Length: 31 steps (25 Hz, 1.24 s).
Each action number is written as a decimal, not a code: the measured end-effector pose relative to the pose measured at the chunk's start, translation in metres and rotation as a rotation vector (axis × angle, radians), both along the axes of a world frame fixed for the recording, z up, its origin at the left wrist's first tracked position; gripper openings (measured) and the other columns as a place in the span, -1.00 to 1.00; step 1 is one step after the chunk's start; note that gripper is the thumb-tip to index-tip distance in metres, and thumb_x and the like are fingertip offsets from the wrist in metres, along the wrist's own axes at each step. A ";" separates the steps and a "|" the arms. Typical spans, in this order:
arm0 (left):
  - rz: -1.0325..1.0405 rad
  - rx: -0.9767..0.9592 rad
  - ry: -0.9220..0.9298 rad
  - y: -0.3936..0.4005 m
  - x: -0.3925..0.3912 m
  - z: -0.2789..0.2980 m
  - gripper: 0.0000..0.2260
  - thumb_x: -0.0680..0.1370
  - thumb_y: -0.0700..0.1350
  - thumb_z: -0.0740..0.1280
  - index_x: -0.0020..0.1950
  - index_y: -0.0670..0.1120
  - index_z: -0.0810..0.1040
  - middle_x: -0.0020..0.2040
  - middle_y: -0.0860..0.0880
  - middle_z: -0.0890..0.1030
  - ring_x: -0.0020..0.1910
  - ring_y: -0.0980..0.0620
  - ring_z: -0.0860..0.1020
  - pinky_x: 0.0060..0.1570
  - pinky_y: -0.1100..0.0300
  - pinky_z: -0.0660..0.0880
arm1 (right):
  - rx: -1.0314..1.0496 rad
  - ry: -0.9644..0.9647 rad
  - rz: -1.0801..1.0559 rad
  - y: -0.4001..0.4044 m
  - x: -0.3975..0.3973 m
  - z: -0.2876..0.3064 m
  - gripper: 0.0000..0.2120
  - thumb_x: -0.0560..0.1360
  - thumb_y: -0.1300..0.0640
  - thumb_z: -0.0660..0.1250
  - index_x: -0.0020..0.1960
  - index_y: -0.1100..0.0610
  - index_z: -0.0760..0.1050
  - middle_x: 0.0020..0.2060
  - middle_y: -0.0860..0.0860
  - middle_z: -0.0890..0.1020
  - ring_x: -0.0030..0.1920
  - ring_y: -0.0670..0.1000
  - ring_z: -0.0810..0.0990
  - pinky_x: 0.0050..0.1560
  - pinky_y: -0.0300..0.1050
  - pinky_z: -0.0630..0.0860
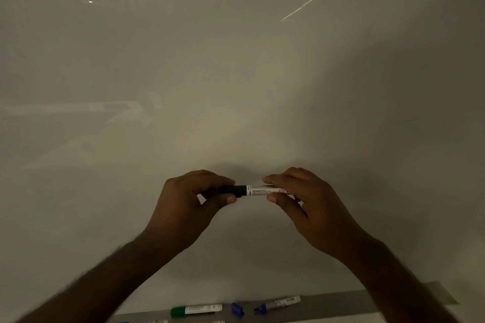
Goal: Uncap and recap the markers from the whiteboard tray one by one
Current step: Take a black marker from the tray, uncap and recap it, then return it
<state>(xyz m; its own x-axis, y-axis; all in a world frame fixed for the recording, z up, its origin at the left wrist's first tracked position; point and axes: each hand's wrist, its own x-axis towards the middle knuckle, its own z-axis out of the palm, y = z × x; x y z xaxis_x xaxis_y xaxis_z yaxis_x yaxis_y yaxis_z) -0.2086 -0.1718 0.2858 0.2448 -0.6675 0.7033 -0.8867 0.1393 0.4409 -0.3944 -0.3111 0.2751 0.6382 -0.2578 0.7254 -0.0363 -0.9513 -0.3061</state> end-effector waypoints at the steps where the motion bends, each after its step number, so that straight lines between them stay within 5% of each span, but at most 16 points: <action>1: 0.000 0.008 0.007 -0.001 -0.001 0.001 -0.81 0.36 -0.14 0.51 -0.05 0.04 0.68 -0.20 0.16 0.66 -0.16 0.19 0.56 -0.18 0.50 0.38 | -0.003 -0.002 -0.006 0.000 0.000 0.001 -0.78 0.52 0.09 0.28 0.13 0.08 0.57 -0.18 -0.06 0.57 -0.18 -0.12 0.47 -0.19 -0.28 0.39; 8: 0.015 0.012 0.045 -0.007 -0.011 -0.005 -0.82 0.37 -0.20 0.50 -0.11 0.05 0.69 -0.26 0.18 0.65 -0.19 0.25 0.55 -0.22 0.53 0.37 | -0.103 0.050 -0.085 0.003 0.000 0.006 -0.83 0.52 0.06 0.26 0.03 0.06 0.58 -0.29 0.01 0.54 -0.27 0.00 0.46 -0.28 -0.02 0.44; 19: -0.079 0.168 -0.003 -0.024 -0.009 -0.032 -0.86 0.45 -0.22 0.42 -0.09 0.01 0.66 -0.27 0.08 0.62 -0.25 0.12 0.53 -0.27 0.37 0.44 | 0.104 0.165 -0.006 -0.017 0.009 -0.030 -0.80 0.55 -0.02 0.21 -0.04 0.02 0.58 -0.34 0.00 0.55 -0.31 -0.05 0.48 -0.29 -0.03 0.47; 25: 0.008 0.321 0.184 -0.038 -0.007 -0.094 -0.84 0.46 -0.09 0.42 0.01 0.08 0.58 -0.23 0.17 0.57 -0.26 0.21 0.53 -0.27 0.47 0.42 | 0.404 0.273 0.041 -0.035 0.007 -0.087 -0.77 0.43 0.05 0.46 0.02 -0.08 0.48 -0.33 -0.11 0.55 -0.34 -0.12 0.50 -0.36 -0.31 0.42; 31: 0.010 0.483 0.226 -0.040 -0.002 -0.174 -0.81 0.40 -0.04 0.49 -0.03 0.09 0.59 -0.14 0.15 0.61 -0.17 0.21 0.54 -0.14 0.30 0.49 | 0.492 0.374 0.046 -0.041 0.015 -0.162 -0.87 0.44 0.18 0.43 -0.05 0.03 0.53 -0.25 -0.10 0.56 -0.26 -0.10 0.52 -0.21 -0.15 0.50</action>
